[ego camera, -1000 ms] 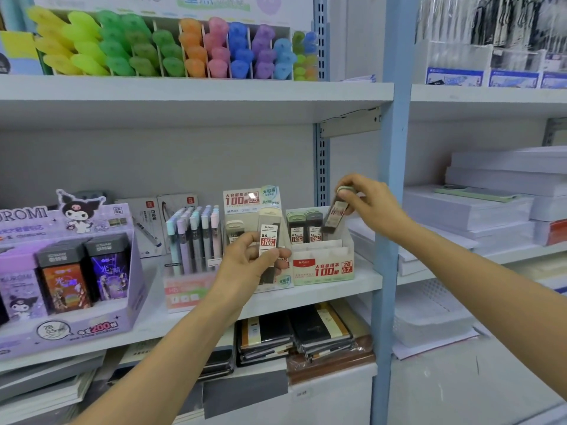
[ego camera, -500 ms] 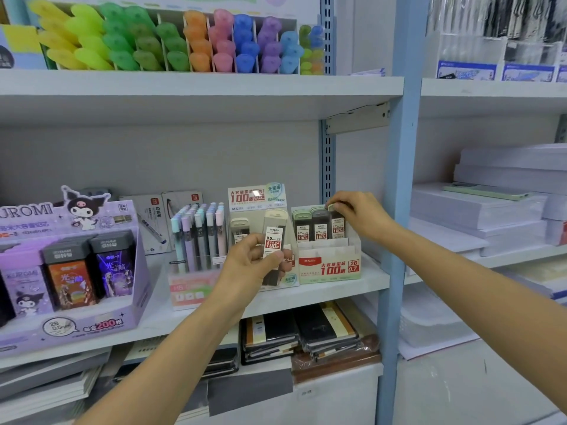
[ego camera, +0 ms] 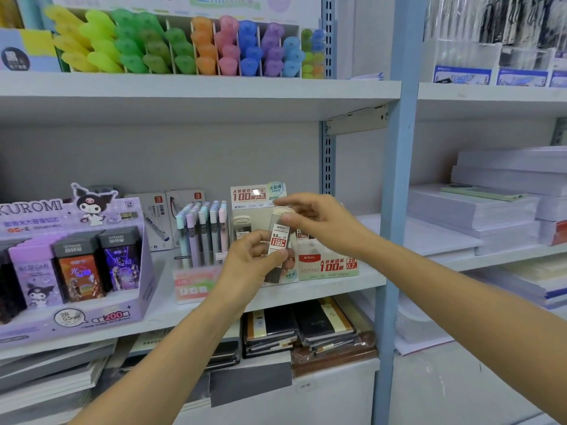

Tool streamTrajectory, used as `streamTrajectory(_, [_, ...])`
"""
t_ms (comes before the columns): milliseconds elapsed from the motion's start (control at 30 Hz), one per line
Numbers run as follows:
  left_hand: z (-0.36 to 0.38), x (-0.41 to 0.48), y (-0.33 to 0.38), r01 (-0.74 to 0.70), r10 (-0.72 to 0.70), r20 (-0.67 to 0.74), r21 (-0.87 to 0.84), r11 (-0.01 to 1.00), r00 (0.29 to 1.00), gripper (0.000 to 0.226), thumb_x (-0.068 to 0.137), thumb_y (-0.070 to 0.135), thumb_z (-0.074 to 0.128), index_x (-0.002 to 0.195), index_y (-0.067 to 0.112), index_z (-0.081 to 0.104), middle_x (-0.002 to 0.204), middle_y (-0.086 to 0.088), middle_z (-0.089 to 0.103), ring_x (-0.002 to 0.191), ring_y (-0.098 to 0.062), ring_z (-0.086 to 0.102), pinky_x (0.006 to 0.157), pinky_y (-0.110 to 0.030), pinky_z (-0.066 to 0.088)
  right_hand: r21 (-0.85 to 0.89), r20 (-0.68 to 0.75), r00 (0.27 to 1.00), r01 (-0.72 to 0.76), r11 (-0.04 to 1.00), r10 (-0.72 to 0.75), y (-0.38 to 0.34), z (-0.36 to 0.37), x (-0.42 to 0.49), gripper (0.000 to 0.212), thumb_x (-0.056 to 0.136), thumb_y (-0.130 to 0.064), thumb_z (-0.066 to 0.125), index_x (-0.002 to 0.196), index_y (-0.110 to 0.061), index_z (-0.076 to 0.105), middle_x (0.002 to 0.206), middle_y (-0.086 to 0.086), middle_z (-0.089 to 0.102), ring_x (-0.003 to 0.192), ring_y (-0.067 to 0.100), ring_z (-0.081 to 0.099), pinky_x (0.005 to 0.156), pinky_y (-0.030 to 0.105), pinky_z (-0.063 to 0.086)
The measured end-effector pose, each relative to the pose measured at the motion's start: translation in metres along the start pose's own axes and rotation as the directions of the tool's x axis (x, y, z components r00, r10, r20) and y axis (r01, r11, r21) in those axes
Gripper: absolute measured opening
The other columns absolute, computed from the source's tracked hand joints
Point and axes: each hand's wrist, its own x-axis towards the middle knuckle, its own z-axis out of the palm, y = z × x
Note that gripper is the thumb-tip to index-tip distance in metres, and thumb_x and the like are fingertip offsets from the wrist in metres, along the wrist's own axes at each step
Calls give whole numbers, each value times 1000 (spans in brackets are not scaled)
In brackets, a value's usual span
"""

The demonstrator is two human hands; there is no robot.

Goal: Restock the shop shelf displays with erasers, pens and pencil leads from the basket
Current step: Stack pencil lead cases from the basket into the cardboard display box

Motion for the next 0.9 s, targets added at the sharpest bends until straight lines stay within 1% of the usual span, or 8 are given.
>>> streamTrajectory(67, [-3,-5,1,-39,40,-12,81,996,999,18,91,10,65,108,15,65,94,-3,76,89,-18,72,77,-31,60,23,22,1000,20,1000,-21,-5,4,1,26,94,-21,59,120,-15,63,105,-1,71,91,8,68,81,26,58])
streamTrajectory(133, [-14,-9,-1,-163,206,-84,363,917,975,19,91,15,65,109,20,65,100,8,72,94,-7,66,82,-24,55,37,-43,999,12,999,-11,-5,2,5,21,95,-19,58,114,-13,64,101,1,70,90,12,69,78,30,58])
streamTrajectory(200, [-28,-14,-3,-252,459,-111,712,656,881,24,89,14,64,112,23,64,109,12,65,105,-6,56,91,-24,42,51,-194,981,-21,998,31,-2,-4,11,20,96,-20,57,113,-13,64,100,1,70,89,13,68,74,27,58])
streamTrajectory(267, [-42,-20,-8,-238,578,-41,886,398,815,30,85,13,65,115,20,65,116,5,63,117,-17,50,99,-32,30,52,-342,938,-41,998,56,4,-8,20,20,96,-20,58,112,-12,66,99,2,71,88,13,69,73,24,56])
streamTrajectory(400, [-53,-31,-24,-188,445,113,974,128,888,53,84,20,66,136,18,55,142,-6,51,135,-27,42,116,-49,23,-89,-379,925,-45,995,7,10,6,36,23,93,-20,62,115,-14,68,104,0,71,91,11,66,82,29,57])
streamTrajectory(667, [-57,-32,-34,-166,390,177,984,-61,904,67,87,32,65,148,23,41,152,-11,39,138,-32,38,118,-53,20,-278,-244,969,-39,960,-31,21,40,51,30,91,-23,64,121,-17,66,111,1,71,85,1,58,84,23,48])
streamTrajectory(767, [-57,-29,-37,-159,381,177,984,-80,907,66,90,36,60,150,24,35,155,-11,32,140,-32,32,119,-52,11,-274,-184,983,-40,961,-11,23,42,54,30,93,-21,61,122,-16,65,116,2,69,93,5,57,86,23,46])
streamTrajectory(900, [-55,-28,-37,-151,390,164,986,-64,906,66,85,35,67,145,21,45,149,-13,41,135,-35,39,117,-54,18,-280,-115,993,-7,960,-26,25,36,55,29,94,-21,59,122,-16,65,116,1,69,94,5,56,85,22,44])
